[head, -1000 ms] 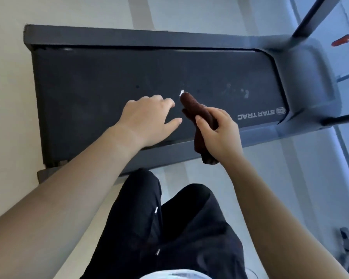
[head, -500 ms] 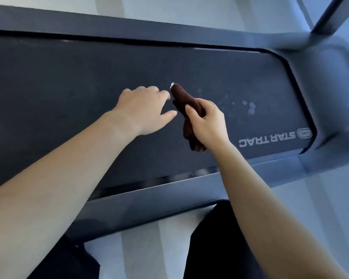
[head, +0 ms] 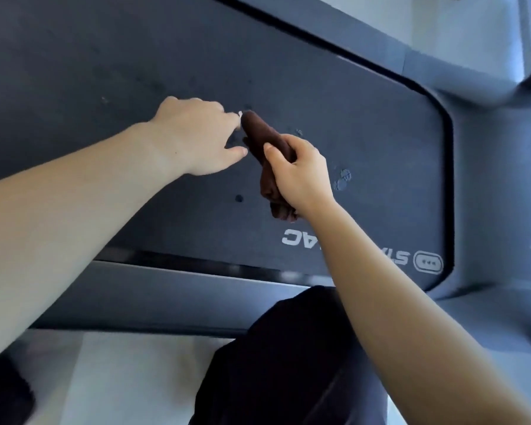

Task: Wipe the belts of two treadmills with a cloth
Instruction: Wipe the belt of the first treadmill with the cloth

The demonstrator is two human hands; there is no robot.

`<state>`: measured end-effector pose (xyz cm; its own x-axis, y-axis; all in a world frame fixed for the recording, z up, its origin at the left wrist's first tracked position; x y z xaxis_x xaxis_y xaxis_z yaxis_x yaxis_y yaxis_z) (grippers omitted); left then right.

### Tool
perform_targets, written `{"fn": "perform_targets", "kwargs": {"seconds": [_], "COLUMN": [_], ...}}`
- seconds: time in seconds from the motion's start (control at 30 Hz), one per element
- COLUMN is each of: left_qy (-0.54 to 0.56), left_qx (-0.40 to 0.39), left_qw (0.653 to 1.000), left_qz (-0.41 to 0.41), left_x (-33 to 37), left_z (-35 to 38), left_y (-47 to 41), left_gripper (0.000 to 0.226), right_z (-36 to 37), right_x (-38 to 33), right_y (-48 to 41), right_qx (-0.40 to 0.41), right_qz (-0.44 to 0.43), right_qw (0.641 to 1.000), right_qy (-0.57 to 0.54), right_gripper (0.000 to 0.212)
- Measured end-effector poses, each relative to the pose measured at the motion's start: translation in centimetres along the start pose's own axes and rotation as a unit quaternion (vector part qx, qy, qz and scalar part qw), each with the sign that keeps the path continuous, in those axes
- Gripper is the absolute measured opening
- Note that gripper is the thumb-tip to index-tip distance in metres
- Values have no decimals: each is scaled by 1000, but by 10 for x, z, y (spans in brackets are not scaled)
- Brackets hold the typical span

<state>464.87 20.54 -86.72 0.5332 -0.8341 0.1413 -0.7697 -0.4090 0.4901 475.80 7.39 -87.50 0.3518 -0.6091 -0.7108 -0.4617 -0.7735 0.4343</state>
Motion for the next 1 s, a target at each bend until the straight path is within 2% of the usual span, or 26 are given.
{"fn": "perform_targets", "kwargs": {"seconds": [0.2, 0.33, 0.5, 0.63, 0.8, 0.87, 0.93, 1.0], "left_qy": [56, 46, -9, -30, 7, 7, 9, 3], "left_qx": [31, 24, 31, 46, 48, 51, 57, 48], "left_qw": [997, 995, 990, 989, 991, 992, 993, 994], "left_qz": [37, 79, 137, 135, 123, 113, 106, 103], "left_x": [46, 86, 162, 226, 308, 329, 345, 358], "left_z": [0, 5, 20, 27, 30, 36, 46, 57], "left_y": [-33, -59, -114, -159, -201, -213, -223, -231], "left_gripper": [52, 51, 50, 50, 50, 49, 48, 49], "right_z": [-35, -66, -120, -174, -236, -250, -256, -252], "right_x": [38, 73, 159, 231, 293, 315, 336, 356], "right_y": [-3, -5, -10, 0, 6, 7, 11, 14], "right_qx": [33, 44, 86, 133, 174, 203, 245, 246], "right_qz": [6, 17, 44, 41, 4, -21, -45, -11], "right_qw": [999, 998, 995, 990, 984, 979, 965, 954], "right_qy": [30, 35, 6, 0, -20, 6, 79, 173], "right_gripper": [16, 14, 13, 15, 13, 16, 21, 28]}}
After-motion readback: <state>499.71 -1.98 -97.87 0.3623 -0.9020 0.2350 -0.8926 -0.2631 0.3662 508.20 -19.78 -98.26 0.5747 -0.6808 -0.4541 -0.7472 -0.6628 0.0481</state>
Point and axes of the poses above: each hand's wrist, its own y-axis away from the middle knuckle, its own z-axis out of the palm, x = y × z, the point moved 2 cm from there along -y, towards the middle knuckle, and after that the axes turned 15 degrees about -x, right-handed, at the moved point
